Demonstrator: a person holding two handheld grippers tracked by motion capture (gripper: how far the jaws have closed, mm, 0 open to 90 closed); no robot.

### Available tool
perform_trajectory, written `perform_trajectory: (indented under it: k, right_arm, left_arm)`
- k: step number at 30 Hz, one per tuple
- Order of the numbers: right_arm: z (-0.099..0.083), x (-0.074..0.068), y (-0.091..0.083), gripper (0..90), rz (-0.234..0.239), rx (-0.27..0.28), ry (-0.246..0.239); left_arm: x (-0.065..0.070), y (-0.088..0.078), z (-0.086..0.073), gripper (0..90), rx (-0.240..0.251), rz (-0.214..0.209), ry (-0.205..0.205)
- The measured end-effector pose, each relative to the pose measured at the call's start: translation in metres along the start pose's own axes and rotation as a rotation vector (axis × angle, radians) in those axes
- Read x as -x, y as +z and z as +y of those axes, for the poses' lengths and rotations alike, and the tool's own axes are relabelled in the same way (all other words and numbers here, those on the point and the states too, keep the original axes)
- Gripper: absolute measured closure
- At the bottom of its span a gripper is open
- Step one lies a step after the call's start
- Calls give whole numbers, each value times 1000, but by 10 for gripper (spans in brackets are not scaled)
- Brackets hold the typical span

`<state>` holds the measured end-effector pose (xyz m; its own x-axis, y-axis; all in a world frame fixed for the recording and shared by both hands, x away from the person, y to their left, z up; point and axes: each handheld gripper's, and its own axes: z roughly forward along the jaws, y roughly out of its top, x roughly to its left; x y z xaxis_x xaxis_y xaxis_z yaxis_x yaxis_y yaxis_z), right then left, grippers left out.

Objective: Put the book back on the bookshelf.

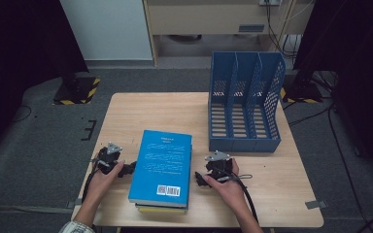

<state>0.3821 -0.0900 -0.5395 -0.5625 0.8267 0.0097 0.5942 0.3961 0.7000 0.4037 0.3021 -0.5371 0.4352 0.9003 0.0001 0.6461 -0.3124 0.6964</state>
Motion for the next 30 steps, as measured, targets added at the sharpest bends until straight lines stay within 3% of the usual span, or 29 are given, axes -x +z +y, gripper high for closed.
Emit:
perform_trajectory:
  k: [7, 11, 14, 16, 21, 25, 28, 30]
  right_arm:
    - [0, 0, 0, 8, -4, 2, 4]
    - [0, 2, -4, 79, -3, -4, 4]
    - [1, 3, -14, 117, -5, -16, 22]
    - [6, 0, -31, 128, 4, 24, 13]
    - [10, 1, -51, 133, 3, 58, 26]
    - [13, 2, -61, 133, 47, 70, 42]
    - [16, 3, -68, 134, 48, 87, 46]
    - [19, 5, -76, 134, 60, 108, 53]
  left_arm:
    - [2, -2, 2, 28, -9, -30, 25]
    - [1, -10, 4, 45, 26, -37, 14]
    - [3, -20, 7, 47, 72, -60, -8]
    - [5, -24, 8, 49, 59, -65, 4]
    - [8, -31, 9, 53, 20, -78, 0]
    - [9, -36, 9, 52, 23, -81, -1]
    - [11, -39, 10, 52, 27, -78, 6]
    - [10, -43, 11, 52, 56, -88, -7]
